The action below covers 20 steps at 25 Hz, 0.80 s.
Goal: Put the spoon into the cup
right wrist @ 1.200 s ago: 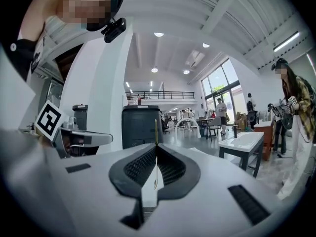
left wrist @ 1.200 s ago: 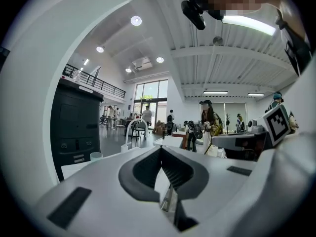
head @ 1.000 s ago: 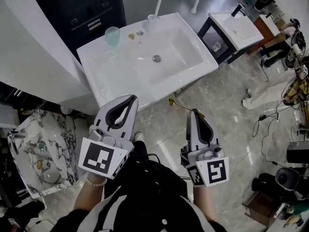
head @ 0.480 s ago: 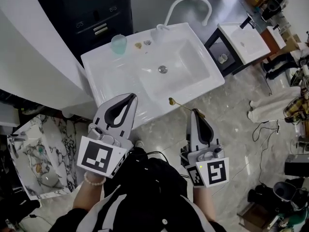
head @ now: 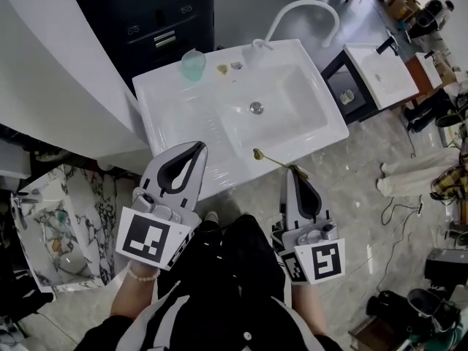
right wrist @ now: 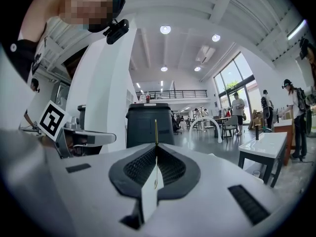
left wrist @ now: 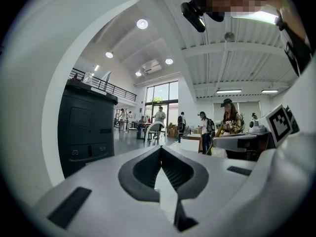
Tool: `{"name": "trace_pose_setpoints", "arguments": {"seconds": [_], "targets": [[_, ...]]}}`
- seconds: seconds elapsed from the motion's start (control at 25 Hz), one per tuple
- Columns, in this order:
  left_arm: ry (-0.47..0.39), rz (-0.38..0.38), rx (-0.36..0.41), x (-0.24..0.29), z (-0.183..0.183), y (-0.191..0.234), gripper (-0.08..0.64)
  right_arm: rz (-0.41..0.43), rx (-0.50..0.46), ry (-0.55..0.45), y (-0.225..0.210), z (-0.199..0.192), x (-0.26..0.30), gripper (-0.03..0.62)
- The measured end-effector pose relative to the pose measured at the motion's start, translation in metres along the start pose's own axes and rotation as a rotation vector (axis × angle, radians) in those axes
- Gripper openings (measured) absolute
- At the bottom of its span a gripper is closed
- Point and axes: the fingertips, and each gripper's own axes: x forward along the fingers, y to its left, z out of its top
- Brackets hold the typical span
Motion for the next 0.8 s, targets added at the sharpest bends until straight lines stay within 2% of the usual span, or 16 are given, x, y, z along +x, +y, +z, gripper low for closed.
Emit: {"name": "trace_pose_setpoints", "arguments": {"seconds": [0.44, 0.6, 0.8], "targets": [[-0.005, 0.118, 0.012, 0.000, -0.004, 0.027, 0.002, 0.086, -0.006, 0.019, -0.002, -0.003, 0.033, 0.008], [0.004, 0.168, 0.009, 0.004, -0.008, 0.037, 0.002, 0.157, 0.014, -0.018, 0.002, 0.010, 0.053, 0.008], [0.009, 0.226, 0.002, 0.015, -0.009, 0.047, 0.002, 0.206, -0.030, 0.018, -0.010, 0.006, 0.078, 0.008]]}}
